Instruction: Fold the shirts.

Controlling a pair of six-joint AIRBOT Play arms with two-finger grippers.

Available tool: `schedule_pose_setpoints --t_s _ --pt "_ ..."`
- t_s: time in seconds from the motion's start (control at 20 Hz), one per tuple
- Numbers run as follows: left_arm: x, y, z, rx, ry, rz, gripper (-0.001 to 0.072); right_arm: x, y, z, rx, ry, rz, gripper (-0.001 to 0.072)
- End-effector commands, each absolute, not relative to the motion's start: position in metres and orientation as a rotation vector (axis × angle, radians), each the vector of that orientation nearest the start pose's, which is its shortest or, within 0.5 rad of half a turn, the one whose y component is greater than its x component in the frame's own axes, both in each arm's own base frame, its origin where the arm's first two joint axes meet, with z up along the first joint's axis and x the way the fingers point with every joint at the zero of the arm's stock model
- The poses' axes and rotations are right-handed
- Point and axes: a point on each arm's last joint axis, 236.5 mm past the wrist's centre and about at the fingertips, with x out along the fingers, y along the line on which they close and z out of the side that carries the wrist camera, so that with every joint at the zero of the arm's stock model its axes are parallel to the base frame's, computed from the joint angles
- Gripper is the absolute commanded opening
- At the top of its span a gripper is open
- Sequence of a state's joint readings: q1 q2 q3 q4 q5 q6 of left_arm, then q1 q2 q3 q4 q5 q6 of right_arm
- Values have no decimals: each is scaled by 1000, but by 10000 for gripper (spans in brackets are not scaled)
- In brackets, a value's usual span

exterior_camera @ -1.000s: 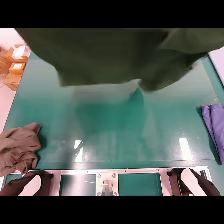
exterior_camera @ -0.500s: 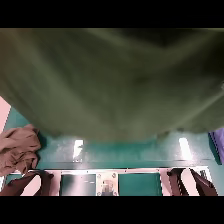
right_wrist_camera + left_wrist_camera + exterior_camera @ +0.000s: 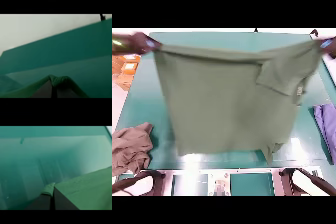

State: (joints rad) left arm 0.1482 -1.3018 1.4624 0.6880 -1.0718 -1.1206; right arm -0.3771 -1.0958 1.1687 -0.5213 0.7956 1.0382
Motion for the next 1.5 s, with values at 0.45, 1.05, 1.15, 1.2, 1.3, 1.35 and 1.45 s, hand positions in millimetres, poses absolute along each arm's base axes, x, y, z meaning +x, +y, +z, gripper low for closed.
schedule_pose_setpoints --t_s 0.45,1.05,1.15,1.2,1.3,1.35,1.45 --pt "582 -69 31 -446 796 -385 19 593 -35 14 827 691 205 15" --pt "457 -87 -56 -384 1401 -394 19 472 -64 -58 627 1215 254 15" --pt "451 -86 -69 -375 1429 -361 19 463 -63 -70 614 1254 245 15" --pt "448 -86 -73 -378 1437 -355 19 459 -61 -75 617 1266 243 15" --pt "441 -87 -81 -402 1461 -338 20 456 -60 -82 622 1274 233 16" --pt "437 -89 -84 -407 1476 -339 20 455 -61 -83 619 1277 231 16" --pt "430 -93 -84 -421 1500 -351 20 456 -61 -82 617 1275 231 16"
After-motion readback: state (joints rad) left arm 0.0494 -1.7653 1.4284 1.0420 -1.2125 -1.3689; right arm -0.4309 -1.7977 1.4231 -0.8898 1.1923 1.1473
